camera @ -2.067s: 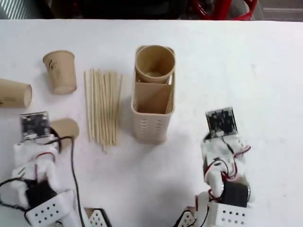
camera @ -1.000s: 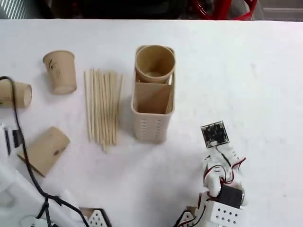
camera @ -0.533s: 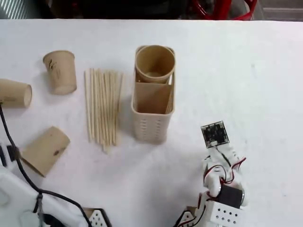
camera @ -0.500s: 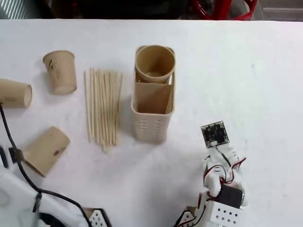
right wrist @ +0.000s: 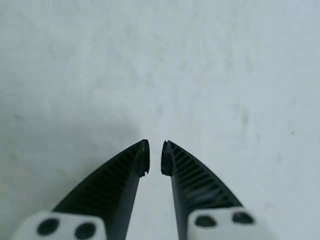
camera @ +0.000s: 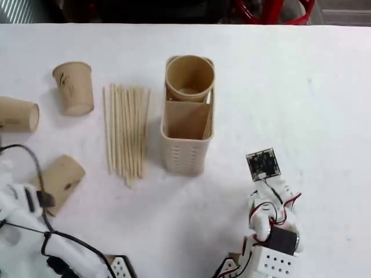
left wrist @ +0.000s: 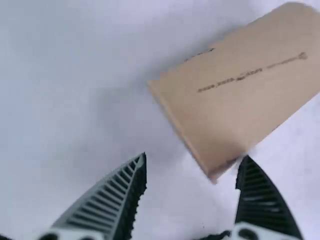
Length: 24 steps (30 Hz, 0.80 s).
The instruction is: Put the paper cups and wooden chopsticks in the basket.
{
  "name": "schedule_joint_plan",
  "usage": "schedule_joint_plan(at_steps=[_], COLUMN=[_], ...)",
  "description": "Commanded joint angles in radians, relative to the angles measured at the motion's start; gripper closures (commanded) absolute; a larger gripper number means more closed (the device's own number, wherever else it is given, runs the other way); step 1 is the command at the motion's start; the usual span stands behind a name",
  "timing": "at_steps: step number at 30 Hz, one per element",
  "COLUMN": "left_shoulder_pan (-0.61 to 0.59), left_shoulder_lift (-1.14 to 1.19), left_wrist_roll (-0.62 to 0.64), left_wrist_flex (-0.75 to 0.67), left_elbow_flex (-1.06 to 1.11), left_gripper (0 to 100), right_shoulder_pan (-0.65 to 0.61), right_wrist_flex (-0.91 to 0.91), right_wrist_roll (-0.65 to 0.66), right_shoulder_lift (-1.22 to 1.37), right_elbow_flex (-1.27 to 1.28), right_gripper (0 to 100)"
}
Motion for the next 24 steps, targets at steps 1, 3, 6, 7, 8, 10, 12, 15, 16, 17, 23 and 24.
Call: schedule_joint_plan(at_steps=[1, 3, 6, 7, 8, 10, 12, 15, 16, 17, 23, 24], left_shoulder_pan=[0.113, 0.17, 0.249, 0.277, 0.3, 0.332, 0.357, 0.394, 0.409, 0.423, 0.487, 0.493], left_shoulder_lift=[0.002, 0.004, 0.004, 0.004, 0.004, 0.004, 0.004, 0.004, 0.004, 0.004, 0.004, 0.004], left_wrist_roll=[0.072, 0.095, 0.121, 0.127, 0.138, 0.163, 0.175, 0.17, 0.17, 0.17, 0.169, 0.169], left_wrist_flex=[-0.049, -0.058, -0.063, -0.069, -0.078, -0.107, -0.138, -0.178, -0.193, -0.212, -0.35, -0.373], left_elbow_flex=[-0.002, 0.003, 0.014, 0.023, 0.035, 0.063, 0.1, 0.147, 0.158, 0.167, 0.232, 0.242], left_gripper=[71, 71, 71, 71, 71, 71, 71, 71, 71, 71, 73, 75], right_shoulder_pan=[0.005, 0.005, 0.005, 0.005, 0.005, 0.005, 0.005, 0.005, 0.005, 0.005, 0.005, 0.005], right_wrist_flex=[0.004, 0.004, 0.004, 0.004, 0.004, 0.004, 0.004, 0.004, 0.004, 0.004, 0.004, 0.004], right_wrist_roll=[0.006, 0.006, 0.006, 0.006, 0.006, 0.006, 0.006, 0.006, 0.006, 0.006, 0.006, 0.006], right_shoulder_lift=[-0.005, -0.005, -0.005, -0.005, -0.005, -0.005, -0.005, -0.005, -0.005, -0.005, -0.005, -0.005], right_elbow_flex=[0.009, 0.009, 0.009, 0.009, 0.009, 0.009, 0.009, 0.009, 0.009, 0.009, 0.009, 0.009], right_gripper=[94.2, 94.2, 94.2, 94.2, 94.2, 94.2, 94.2, 94.2, 94.2, 94.2, 94.2, 94.2])
